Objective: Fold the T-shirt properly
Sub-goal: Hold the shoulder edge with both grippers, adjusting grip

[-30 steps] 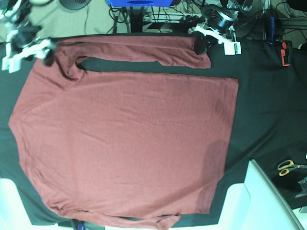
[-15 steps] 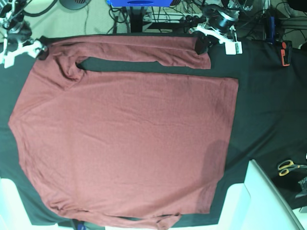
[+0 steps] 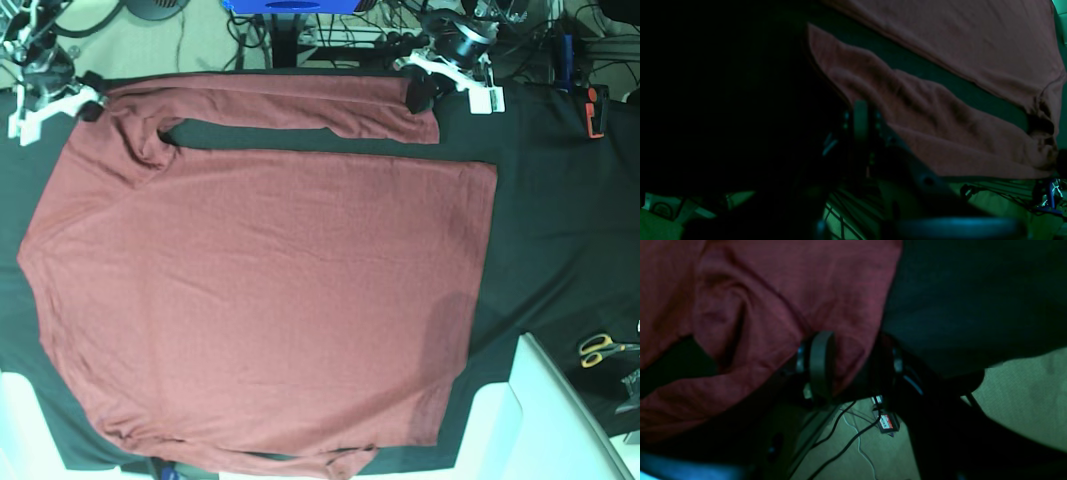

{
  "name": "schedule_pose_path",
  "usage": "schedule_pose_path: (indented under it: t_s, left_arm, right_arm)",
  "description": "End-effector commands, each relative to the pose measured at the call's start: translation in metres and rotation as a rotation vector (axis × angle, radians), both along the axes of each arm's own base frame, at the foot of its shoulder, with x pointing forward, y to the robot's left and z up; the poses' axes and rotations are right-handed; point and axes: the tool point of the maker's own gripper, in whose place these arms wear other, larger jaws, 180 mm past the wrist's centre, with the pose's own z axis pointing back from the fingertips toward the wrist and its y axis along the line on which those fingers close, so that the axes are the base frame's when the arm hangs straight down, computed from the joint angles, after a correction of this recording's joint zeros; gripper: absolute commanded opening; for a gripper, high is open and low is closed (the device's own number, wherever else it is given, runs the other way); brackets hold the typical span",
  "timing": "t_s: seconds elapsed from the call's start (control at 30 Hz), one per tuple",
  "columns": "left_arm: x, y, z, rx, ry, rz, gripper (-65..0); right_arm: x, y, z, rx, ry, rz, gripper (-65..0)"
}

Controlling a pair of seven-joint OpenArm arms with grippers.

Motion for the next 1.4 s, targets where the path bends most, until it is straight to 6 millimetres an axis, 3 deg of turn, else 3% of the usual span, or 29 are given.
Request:
schedule_pose_path:
  t_s: [0.0, 0.33, 0.53, 0.6, 0.7, 0.77, 1.23, 1.3, 1.37]
  left_arm:
    - [0.003, 0.001, 0.007, -0.006, -0.028, 0.001, -65.0]
    - [0.003, 0.001, 0.007, -0.005, -0.028, 0.002, -65.0]
    - [0.003, 0.001, 0.007, -0.005, -0.028, 0.002, -65.0]
    - [0.003, 0.001, 0.007, -0.004, -0.028, 0.001, -65.0]
    - [0.003, 0.001, 0.007, -0.005, -0.028, 0.002, -65.0]
    - [0.003, 0.001, 0.007, -0.005, -0.028, 0.002, -65.0]
    - [0.003, 0.000, 0.006, -0.005, -0.027, -0.002, -65.0]
    - [0.003, 0.000, 0.006, -0.005, -0.027, -0.002, -65.0]
    - [0.004, 0.001, 0.007, -0.004, -0.029, 0.000, -65.0]
  right_arm:
    - [0.008, -0.008, 0.008, -0.019, -0.036, -0.002, -44.9]
    - [0.000, 0.001, -0.019, 0.049, 0.021, -0.032, -44.9]
    - [0.009, -0.007, 0.000, -0.001, -0.021, -0.010, -43.5]
    - [0.013, -0.009, 0.008, -0.021, -0.043, -0.002, -35.3]
    - [0.011, -0.011, 0.011, -0.034, -0.043, 0.004, -17.1]
    - [0.009, -0.011, 0.010, -0.032, -0.038, 0.003, -15.9]
    - [0.002, -0.005, -0.002, 0.002, -0.009, -0.009, -41.1]
    - [0.002, -0.004, -0.002, 0.004, -0.009, -0.010, -47.4]
    - [0.004, -0.003, -0.002, 0.005, -0.011, -0.009, -57.8]
